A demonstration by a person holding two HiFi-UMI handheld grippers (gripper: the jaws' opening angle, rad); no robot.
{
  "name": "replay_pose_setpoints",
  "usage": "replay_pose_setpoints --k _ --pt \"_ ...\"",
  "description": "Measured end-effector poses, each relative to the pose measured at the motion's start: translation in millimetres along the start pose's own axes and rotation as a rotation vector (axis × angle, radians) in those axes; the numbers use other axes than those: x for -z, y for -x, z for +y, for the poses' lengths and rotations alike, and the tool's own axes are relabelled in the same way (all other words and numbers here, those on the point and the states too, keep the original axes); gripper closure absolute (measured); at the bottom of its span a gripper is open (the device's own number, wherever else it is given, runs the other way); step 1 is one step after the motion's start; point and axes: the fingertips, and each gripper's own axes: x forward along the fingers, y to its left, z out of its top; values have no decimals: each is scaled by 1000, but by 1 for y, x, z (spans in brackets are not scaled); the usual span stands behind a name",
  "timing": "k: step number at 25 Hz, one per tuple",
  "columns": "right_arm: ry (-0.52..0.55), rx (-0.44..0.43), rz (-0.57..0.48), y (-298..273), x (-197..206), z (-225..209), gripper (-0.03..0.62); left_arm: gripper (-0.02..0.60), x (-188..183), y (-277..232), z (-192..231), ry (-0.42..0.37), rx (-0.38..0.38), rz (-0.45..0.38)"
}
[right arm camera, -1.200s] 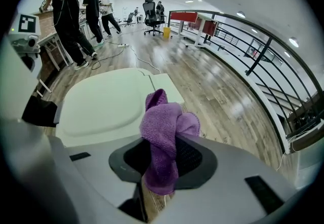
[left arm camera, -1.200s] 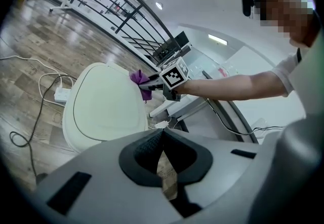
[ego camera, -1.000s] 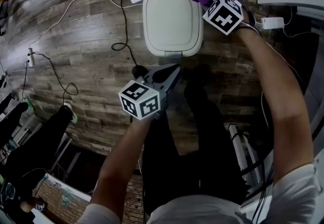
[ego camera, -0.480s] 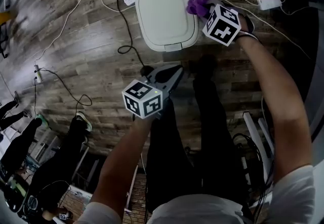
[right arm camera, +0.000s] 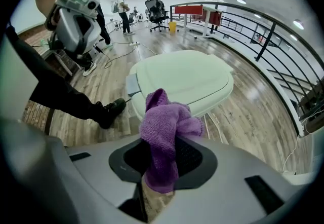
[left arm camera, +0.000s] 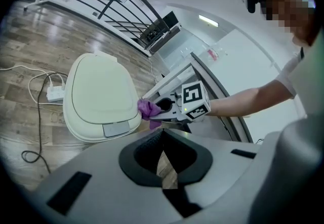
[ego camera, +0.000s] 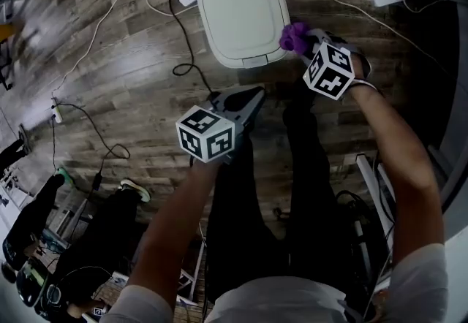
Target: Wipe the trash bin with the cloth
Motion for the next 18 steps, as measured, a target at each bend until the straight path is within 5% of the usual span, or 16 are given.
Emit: replay_pose_setpoints --k 9,18 --pt "79 -151 33 3 13 93 484 577 -5 8 2 1 6 20" --pt "-210 -23 -22 25 27 60 484 577 -8 16 15 4 4 33"
